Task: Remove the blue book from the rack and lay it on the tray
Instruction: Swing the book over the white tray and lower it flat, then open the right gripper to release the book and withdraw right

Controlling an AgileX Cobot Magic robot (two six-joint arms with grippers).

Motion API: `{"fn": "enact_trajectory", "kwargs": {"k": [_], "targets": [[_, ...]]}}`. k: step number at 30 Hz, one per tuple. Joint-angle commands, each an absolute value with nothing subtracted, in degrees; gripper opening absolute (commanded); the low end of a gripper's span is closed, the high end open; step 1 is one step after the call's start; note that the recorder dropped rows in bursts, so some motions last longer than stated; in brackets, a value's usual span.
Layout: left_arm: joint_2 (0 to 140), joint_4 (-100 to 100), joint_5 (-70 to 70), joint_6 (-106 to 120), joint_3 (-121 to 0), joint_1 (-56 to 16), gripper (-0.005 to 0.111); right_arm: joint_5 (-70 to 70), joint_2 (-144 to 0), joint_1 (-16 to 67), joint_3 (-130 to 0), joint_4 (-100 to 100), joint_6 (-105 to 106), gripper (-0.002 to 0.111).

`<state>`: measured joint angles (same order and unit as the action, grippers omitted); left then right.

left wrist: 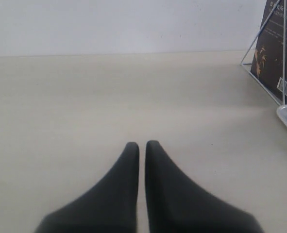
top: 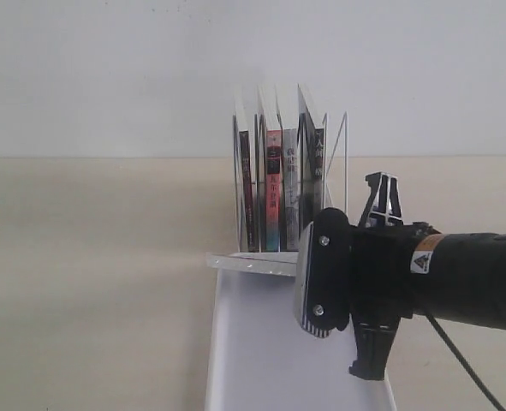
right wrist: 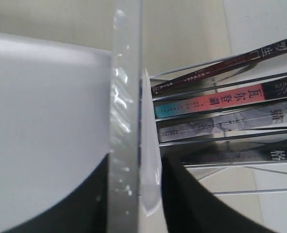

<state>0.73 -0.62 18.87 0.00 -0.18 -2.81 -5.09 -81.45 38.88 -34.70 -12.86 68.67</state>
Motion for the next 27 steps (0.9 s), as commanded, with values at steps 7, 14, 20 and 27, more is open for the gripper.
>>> {"fn": "enact_trajectory", "kwargs": {"k": [7, 14, 20, 27], "targets": [[0.5, -0.6, 18.1, 0.4, 0.0, -2.6, 0.004, 15.5, -75.1, 39.9, -36.0, -13.9, 56.7, 0.058], [0.5, -0.6, 18.1, 0.4, 0.0, -2.6, 0.004, 32.1, -62.7, 40.0, -38.4, -18.5, 46.3, 0.058], [0.5, -0.6, 18.1, 0.4, 0.0, -2.6, 0.004, 31.8, -57.9, 40.0, -38.4, -20.3, 42.0, 0.058], [0.5, -0.6, 18.1, 0.4, 0.0, -2.6, 0.004, 27.1, -57.9, 40.0, -38.4, -20.4, 41.2, 0.012]]}}
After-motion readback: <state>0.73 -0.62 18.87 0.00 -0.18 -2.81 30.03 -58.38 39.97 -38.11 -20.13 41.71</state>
